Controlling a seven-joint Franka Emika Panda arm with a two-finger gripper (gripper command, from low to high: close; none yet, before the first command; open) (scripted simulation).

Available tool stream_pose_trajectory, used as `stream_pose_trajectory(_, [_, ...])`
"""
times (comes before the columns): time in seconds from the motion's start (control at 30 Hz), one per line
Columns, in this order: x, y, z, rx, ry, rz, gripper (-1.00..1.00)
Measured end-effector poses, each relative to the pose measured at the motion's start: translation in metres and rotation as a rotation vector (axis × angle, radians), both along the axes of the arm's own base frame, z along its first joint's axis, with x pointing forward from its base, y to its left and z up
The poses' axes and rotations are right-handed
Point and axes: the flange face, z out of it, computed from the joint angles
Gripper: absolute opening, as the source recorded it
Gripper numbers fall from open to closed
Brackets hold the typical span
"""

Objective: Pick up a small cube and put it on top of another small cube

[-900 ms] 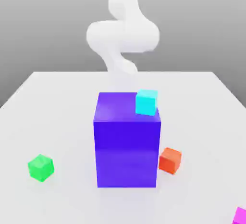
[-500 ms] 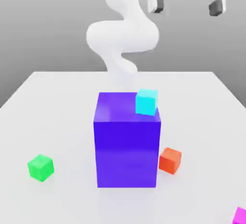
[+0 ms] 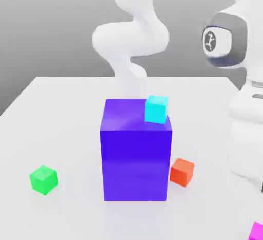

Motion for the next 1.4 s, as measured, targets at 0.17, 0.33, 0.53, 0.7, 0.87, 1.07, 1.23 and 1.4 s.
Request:
stream_pose_trajectory(0.17, [-0.018,0.035,-0.090,-0.046,0.097,0.129,0.00])
stream_pose_trajectory(0.33, [-0.021,0.039,-0.153,-0.052,0.110,0.147,-1.00])
stream_pose_trajectory(0.53, [-0.022,0.039,-0.156,-0.052,0.112,0.148,-1.00])
stream_pose_trajectory(0.7, [-0.014,0.030,-0.093,-0.039,0.092,0.129,-1.00])
stream_pose_trajectory(0.87, [0.015,-0.092,-0.047,-0.074,0.010,0.002,-1.00])
stream_pose_trajectory(1.07, [0.003,-0.242,-0.004,-0.112,-0.061,-0.158,-1.00])
stream_pose_trajectory(1.23, [-0.064,-0.416,0.028,-0.132,-0.106,-0.400,-1.00])
stream_pose_trajectory(1.4, [-0.155,-0.505,0.036,-0.103,-0.126,-0.514,-1.00])
